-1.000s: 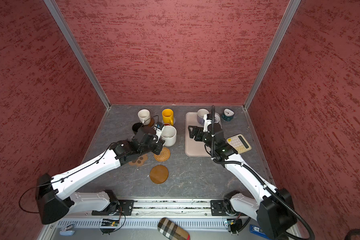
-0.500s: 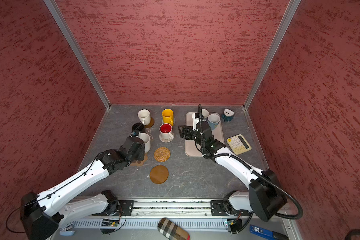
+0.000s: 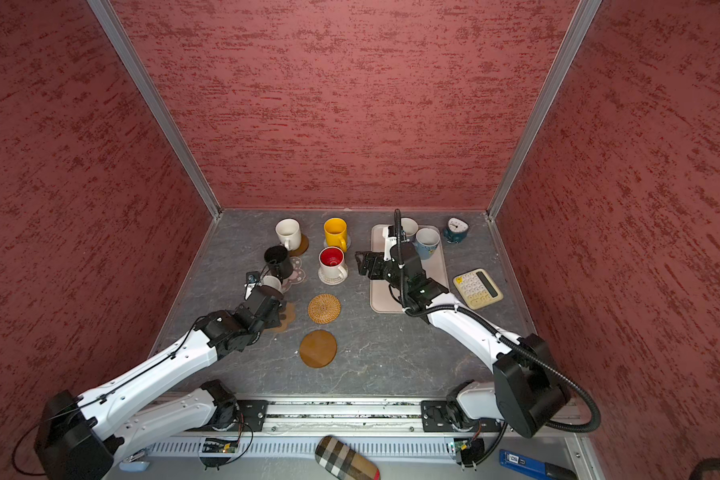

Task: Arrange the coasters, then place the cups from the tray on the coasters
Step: 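Lower the speckled white mug onto the paw-print cork coaster with the left gripper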

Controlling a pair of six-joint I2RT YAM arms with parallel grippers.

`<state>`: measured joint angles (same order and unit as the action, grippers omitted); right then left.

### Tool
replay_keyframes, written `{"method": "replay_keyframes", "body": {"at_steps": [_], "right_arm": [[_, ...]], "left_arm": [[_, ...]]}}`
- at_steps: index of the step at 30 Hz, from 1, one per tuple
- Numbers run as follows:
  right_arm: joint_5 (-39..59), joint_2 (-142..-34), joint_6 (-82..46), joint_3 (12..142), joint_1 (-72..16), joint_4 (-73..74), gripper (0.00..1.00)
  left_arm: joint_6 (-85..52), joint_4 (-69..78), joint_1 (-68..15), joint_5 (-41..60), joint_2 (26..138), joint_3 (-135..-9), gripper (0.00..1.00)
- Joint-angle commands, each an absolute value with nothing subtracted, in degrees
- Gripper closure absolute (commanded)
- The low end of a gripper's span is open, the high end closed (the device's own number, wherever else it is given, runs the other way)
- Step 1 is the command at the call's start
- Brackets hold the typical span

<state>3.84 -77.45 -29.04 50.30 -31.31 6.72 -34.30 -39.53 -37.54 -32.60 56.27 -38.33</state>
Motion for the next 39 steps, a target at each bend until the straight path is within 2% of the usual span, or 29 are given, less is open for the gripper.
{"method": "replay_keyframes", "body": {"at_steps": [1,18,36,39], "right_arm": [[3.2,-77.9,-28.3,51.8,-31.5,9.7,0.11],[2.8,-78.3,-28.0,51.5,-31.5,9.3,0.11],[2.6,-78.1,-28.0,50.8,-31.5,9.8,0.10],[2.6,-78.1,-28.1,50.8,-31.5,9.8,0.10]], "left_arm": [[-37.9,-33.1,-37.2,-36.6,54.6,-38.0,1.00],[-38.5,-24.8,-37.2,-34.8,57.9,-33.5,1.00],[-39.4,-24.5,-37.7,-34.9,57.0,-31.0,1.00],[-39.5,-24.7,-37.8,-34.9,57.0,-30.9,0.92]]}}
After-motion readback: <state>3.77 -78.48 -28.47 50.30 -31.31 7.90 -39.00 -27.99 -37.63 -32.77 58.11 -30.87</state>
